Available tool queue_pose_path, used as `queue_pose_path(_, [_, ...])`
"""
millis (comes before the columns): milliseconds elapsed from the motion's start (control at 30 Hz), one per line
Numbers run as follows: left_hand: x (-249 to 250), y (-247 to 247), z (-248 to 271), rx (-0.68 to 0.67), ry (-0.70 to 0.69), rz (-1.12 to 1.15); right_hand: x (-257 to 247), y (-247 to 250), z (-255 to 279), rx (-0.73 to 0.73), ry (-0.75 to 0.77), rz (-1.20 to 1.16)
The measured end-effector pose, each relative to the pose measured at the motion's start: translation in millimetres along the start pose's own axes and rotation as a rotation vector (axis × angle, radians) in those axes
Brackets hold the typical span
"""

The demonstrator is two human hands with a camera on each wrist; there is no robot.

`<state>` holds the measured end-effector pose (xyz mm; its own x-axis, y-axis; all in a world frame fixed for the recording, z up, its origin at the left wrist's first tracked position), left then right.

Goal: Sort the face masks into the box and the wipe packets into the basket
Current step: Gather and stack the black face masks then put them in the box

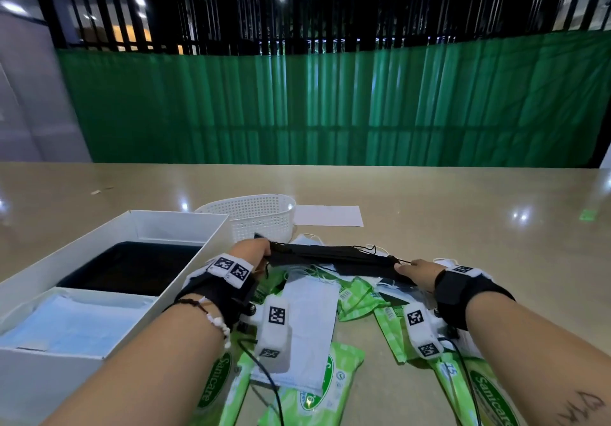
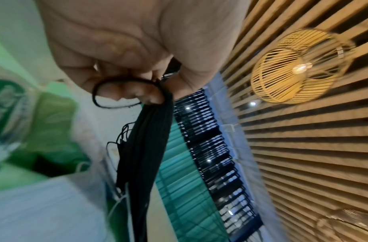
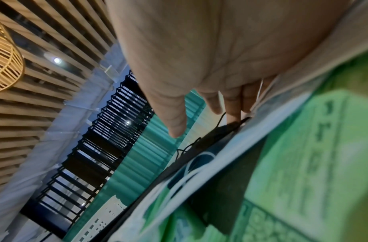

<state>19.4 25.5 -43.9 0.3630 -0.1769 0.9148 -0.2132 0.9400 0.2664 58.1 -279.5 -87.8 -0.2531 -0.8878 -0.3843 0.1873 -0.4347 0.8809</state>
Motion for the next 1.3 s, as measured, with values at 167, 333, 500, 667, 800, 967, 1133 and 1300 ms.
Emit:
queue_pose_path(167, [21,17,28,-0.003,-0.116,0.173,0,-2,-3,0.015,-0.029,-0.022])
queue_pose_path(333, [46,24,66,-0.055,-0.321,0.323,-4,9,3,0.089,-0.034,-0.201])
queue_pose_path(500, [69,26,95,-0.109,-0.471,0.441,0,16,4,0.192,-0.057,-0.764])
queue_pose_path(667, [73,26,109,-0.305,-0.552,0.662,-5,33,28,0.101,0.012,-1.206])
queue_pose_path(800, [53,14,102,-0.284,-0.437,0.642,7,43,41,0.092,0.032,-1.247])
queue_pose_path(967, [-9,-3,71,-0.108,-0.067,0.354,31,53,52,0.211,-0.02,-1.123])
queue_pose_path(1133, [-58,-7,48,-0.098,0.165,0.136,45,73,65,0.363,-0.058,-1.151])
queue_pose_path(1300, [-63,-8,56,-0.15,0.228,0.079,41,85,83,0.378,-0.03,-1.382])
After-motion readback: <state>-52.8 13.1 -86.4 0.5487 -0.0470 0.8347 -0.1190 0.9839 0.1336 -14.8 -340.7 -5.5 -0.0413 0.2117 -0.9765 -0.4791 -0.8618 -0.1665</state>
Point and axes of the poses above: each hand's wrist, its own z-axis away from the middle knuckle, its own y-axis out of the back of the hand, x = y × z, the point moved 1 cm from there along -z, towards the middle knuckle, and after that the axes turned 1 degree about y, right-handed, at the moved point
